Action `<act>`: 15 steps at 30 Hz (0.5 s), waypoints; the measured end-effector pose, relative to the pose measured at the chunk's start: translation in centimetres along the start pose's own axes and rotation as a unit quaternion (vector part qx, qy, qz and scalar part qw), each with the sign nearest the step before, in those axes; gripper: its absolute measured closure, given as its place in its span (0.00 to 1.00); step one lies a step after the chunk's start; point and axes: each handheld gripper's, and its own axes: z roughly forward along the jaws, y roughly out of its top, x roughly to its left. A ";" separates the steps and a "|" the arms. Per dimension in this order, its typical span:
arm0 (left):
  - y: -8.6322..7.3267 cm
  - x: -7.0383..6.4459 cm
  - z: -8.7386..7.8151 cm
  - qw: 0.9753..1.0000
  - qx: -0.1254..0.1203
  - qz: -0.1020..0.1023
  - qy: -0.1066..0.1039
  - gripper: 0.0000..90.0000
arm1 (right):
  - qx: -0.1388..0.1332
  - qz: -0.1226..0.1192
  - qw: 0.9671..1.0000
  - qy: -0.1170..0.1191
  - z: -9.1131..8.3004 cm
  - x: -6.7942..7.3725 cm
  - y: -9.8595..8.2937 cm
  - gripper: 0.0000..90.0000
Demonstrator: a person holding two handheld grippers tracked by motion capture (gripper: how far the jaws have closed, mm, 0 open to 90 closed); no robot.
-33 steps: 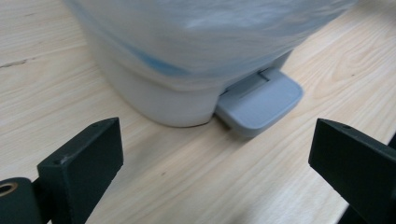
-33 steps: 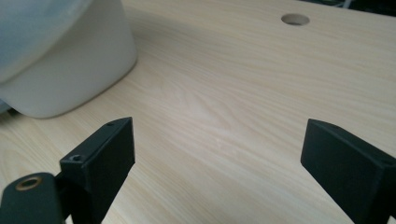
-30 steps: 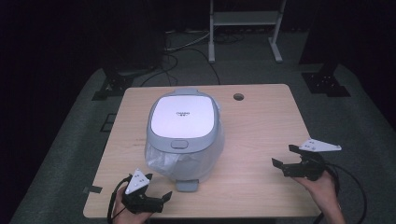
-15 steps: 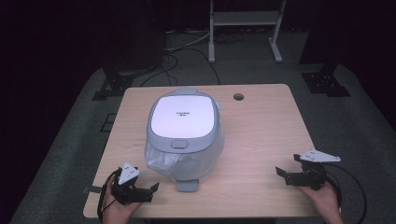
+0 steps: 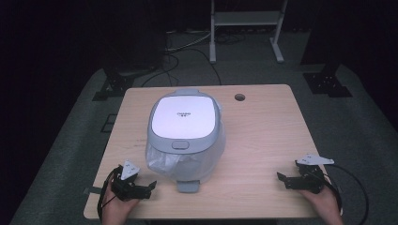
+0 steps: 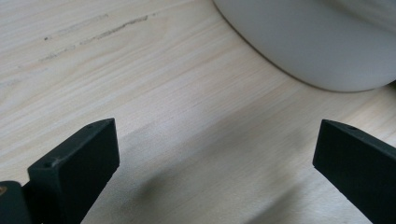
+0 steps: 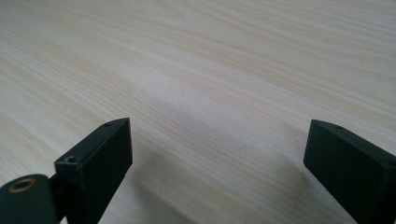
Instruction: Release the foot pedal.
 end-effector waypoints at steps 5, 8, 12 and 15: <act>-0.5 0.0 0.9 1.000 0.011 -0.004 -0.004 0.00 | 0.021 -0.007 1.000 0.002 0.4 0.1 0.1 0.02; -0.5 0.0 1.0 1.000 0.007 -0.007 -0.010 0.00 | 0.021 -0.005 1.000 0.002 0.4 0.1 0.1 0.02; -0.5 0.3 1.1 0.999 0.012 -0.013 -0.027 0.00 | 0.021 -0.005 1.000 0.002 0.4 0.1 0.1 0.02; -0.5 0.2 1.1 0.999 0.011 -0.011 -0.029 0.00 | 0.021 -0.005 1.000 0.002 0.4 0.1 0.1 0.02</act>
